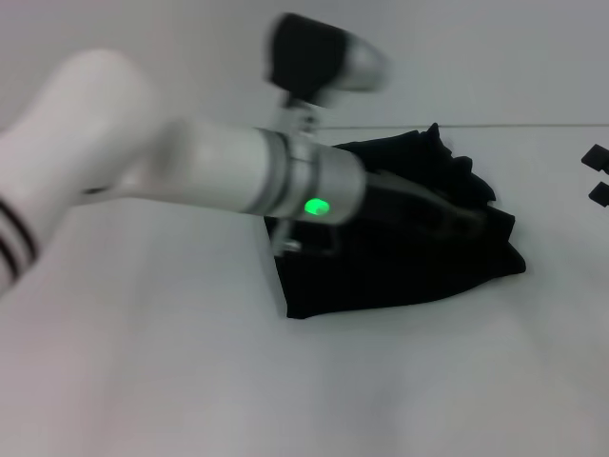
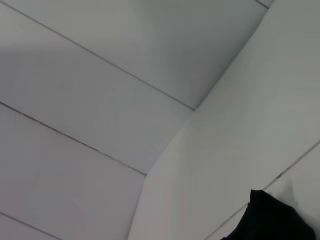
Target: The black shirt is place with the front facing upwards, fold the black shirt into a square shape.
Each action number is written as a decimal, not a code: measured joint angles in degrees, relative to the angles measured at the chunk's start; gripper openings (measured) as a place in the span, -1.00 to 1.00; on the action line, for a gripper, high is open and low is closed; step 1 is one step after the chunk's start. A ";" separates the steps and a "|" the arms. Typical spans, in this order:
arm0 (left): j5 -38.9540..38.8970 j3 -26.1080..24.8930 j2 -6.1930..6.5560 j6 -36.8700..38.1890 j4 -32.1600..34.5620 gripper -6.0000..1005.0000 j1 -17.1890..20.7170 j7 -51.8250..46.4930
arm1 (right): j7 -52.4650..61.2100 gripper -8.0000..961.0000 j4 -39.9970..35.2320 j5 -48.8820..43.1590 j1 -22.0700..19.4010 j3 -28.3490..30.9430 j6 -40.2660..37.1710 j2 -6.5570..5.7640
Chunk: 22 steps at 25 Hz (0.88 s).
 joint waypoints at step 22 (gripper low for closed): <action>-1.67 -41.28 0.59 26.72 -0.40 0.59 17.01 -6.02 | 13.47 0.91 -6.40 -17.95 11.23 -6.61 1.67 -4.52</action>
